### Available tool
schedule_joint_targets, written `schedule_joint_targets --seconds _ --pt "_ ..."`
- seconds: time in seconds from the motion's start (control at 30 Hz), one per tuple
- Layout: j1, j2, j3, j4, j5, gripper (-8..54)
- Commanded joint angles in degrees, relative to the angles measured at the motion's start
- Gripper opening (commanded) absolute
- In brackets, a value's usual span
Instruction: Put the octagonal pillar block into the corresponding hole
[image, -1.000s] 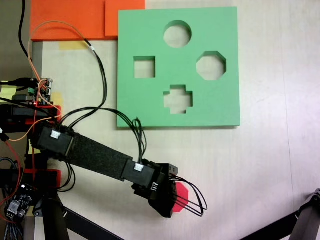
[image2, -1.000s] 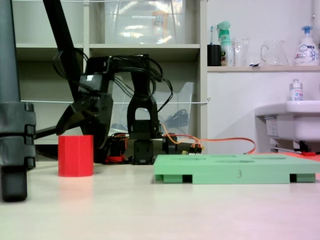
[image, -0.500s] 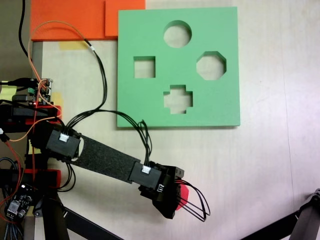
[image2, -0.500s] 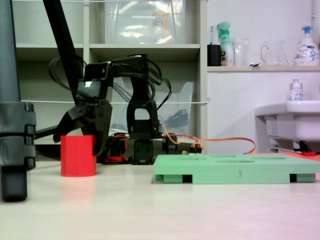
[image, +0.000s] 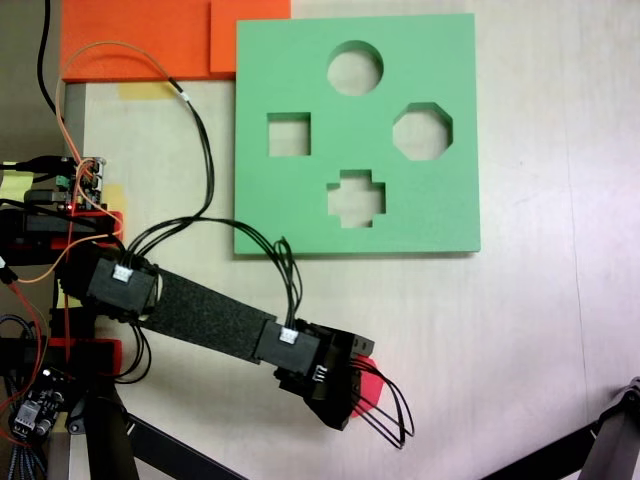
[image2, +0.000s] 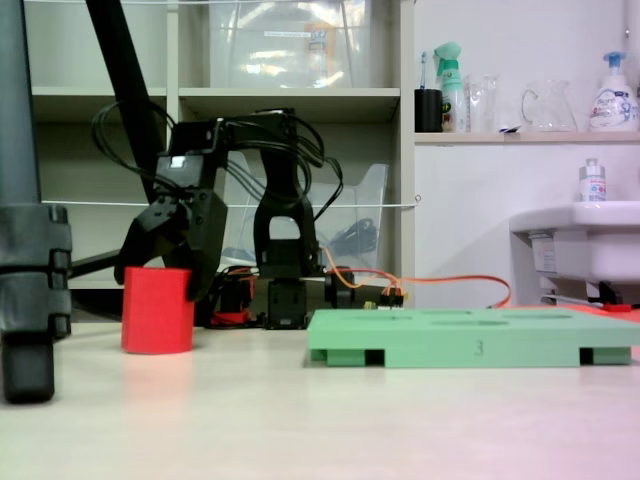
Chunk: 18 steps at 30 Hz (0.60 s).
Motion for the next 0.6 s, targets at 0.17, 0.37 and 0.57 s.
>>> schedule_joint_targets --seconds 0.17,0.37,0.57 --pt "-2.55 3.16 0.44 4.66 3.25 23.6" --pt "-6.94 8.00 -4.57 13.01 3.60 21.4" --pt "-15.47 15.12 -10.63 16.35 5.01 19.5"
